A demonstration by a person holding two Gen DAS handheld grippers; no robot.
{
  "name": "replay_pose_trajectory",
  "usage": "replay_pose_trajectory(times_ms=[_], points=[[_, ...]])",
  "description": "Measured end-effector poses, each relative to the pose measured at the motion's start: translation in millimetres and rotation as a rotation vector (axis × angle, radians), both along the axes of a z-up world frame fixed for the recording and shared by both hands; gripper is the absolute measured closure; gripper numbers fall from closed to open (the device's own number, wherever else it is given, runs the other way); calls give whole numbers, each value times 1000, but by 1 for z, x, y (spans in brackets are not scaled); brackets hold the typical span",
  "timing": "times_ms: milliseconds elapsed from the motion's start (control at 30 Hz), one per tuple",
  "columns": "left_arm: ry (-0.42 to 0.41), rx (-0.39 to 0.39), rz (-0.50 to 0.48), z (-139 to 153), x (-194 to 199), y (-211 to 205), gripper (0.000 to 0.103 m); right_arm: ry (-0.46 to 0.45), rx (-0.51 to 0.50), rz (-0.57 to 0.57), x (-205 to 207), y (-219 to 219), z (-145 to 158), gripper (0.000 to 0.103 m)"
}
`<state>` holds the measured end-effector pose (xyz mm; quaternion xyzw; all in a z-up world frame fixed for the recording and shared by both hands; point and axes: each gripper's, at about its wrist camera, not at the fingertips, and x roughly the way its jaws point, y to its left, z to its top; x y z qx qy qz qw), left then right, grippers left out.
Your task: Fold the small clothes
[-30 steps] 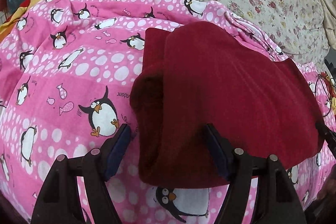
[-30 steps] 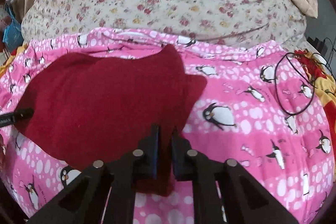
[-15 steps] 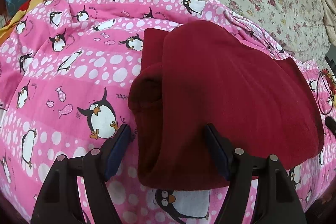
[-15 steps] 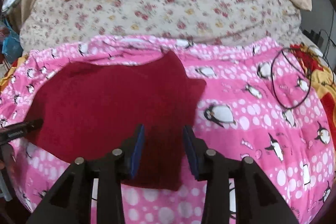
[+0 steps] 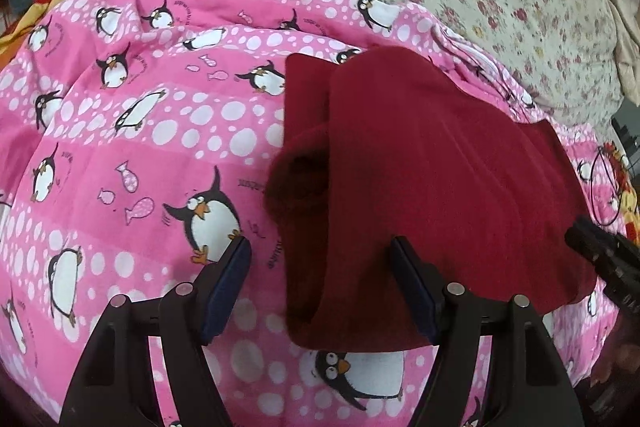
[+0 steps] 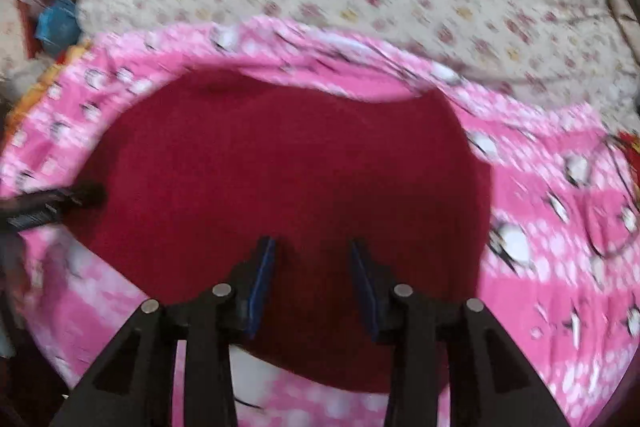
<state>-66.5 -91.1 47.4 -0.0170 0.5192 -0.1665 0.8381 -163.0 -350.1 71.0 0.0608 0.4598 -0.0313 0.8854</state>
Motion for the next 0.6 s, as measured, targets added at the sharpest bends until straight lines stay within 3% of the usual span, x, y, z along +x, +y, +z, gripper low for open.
replay_pose_trajectory(times_ms=[67,200,333,433,600], points=[[0,-11,6,1,0,2,39,-23,50,28,17,8,9,50],[31,-15,4,-7,4,1,39,-34,156,129,74,37,13,50],[18,-4,-5,-8,4,-3,39,10,136,190,132,72,-3,51],[17,-5,-6,-9,5,-4,39,38,123,184,162,90,-21,59],[20,-9,-9,-9,8,-3,39,18,123,163,181,99,-41,59]])
